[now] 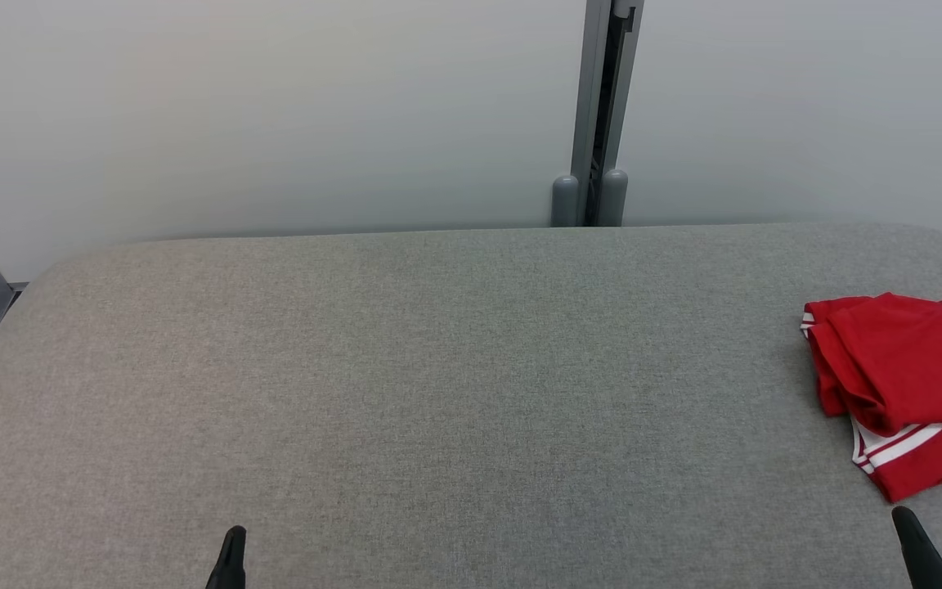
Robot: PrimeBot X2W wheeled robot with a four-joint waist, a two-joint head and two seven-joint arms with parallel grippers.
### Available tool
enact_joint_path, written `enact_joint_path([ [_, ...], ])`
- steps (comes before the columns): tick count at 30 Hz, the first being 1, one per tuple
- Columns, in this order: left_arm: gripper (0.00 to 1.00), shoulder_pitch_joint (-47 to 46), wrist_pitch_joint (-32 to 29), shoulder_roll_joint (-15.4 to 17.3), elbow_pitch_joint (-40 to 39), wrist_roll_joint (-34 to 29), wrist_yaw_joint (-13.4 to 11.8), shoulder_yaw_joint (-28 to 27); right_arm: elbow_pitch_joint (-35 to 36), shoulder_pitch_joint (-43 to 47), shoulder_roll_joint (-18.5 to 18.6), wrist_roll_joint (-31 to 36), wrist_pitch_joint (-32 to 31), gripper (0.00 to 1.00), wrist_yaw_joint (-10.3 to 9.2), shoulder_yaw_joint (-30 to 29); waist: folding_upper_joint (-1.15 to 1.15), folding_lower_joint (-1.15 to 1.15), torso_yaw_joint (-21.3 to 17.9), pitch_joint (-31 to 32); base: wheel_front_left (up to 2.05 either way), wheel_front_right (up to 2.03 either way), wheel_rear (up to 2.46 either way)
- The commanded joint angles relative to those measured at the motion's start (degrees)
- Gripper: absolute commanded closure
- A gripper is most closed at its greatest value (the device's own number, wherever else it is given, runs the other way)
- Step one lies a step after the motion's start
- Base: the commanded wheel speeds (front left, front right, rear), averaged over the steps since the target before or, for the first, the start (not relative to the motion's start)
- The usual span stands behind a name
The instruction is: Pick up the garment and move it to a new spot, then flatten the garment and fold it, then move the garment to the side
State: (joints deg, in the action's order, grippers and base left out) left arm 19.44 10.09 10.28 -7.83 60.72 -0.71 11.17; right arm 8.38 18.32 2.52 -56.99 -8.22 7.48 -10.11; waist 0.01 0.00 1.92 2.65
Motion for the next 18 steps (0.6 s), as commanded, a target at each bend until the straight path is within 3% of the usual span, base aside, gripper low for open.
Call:
enact_joint_path([
  [1, 1.0, 0.15, -0.12, 0.27, -1.09, 0.76, 0.41, -0.58, 0.98, 0.29, 0.36, -1.18, -0.27, 1.0, 0.01, -0.32, -0.01, 0.0, -0.01, -0.01, 0.0, 0.0, 0.0],
  [18, 1.0, 3.63, -1.35, -1.76, -5.2, 9.2, 2.69, -2.13, 2.74, 2.14, 0.29, -12.79, -3.72, 1.0, 0.02, -2.07, -0.01, 0.0, -0.42, -0.61, 0.0, 0.0, 0.0],
])
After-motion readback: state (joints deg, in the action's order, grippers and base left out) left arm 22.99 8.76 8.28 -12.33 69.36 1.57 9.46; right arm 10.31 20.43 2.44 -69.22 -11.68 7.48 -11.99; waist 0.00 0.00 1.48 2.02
